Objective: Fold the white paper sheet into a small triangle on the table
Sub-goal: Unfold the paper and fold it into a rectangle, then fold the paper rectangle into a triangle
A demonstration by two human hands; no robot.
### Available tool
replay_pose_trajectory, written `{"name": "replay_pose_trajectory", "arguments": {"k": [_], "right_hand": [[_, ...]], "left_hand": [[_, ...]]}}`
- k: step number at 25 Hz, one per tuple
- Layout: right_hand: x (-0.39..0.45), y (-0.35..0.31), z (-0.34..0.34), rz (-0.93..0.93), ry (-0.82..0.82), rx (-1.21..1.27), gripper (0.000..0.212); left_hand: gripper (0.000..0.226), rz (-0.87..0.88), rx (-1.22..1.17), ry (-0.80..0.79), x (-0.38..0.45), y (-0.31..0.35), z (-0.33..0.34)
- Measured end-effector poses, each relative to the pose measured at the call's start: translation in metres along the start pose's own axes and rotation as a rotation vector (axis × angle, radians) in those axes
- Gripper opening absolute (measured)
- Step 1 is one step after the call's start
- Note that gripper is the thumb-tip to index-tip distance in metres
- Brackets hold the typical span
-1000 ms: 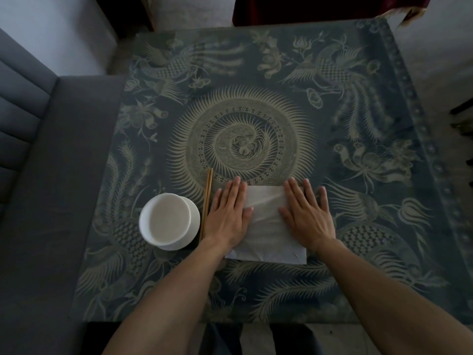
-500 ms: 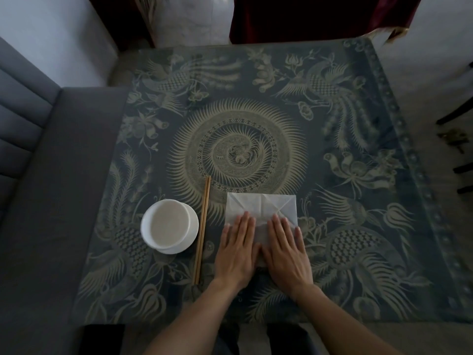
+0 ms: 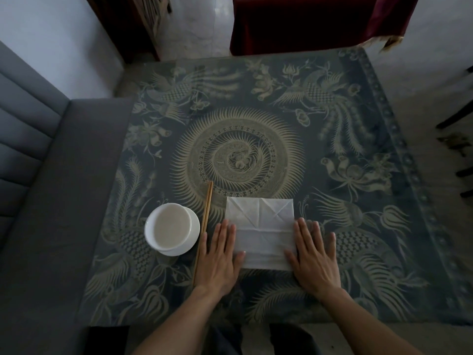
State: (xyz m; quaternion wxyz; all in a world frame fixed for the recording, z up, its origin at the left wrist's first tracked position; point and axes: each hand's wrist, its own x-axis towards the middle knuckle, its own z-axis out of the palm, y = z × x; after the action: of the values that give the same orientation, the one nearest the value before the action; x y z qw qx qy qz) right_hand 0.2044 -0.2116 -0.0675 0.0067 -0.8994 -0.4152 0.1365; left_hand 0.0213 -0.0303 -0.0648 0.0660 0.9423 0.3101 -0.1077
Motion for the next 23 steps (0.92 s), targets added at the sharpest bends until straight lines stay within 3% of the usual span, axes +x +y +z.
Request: {"name": "replay_pose_trajectory", "arguments": {"k": [12, 19, 23], "right_hand": [[0.008, 0.033, -0.029, -0.114, -0.061, 0.009, 0.068], [0.027, 0.011, -0.041, -0.269, -0.091, -0.021, 0.066], [0.037, -0.003, -0.044, -0.478, -0.025, -0.081, 0.060]], "left_hand": [[0.069, -0.015, -0.019, 0.065, 0.012, 0.016, -0.025], [0.045, -0.079, -0.179, 0.113, 0.066, 0.009, -0.061], [0.053, -0.117, -0.282, 0.057, 0.106, -0.002, -0.072]]}}
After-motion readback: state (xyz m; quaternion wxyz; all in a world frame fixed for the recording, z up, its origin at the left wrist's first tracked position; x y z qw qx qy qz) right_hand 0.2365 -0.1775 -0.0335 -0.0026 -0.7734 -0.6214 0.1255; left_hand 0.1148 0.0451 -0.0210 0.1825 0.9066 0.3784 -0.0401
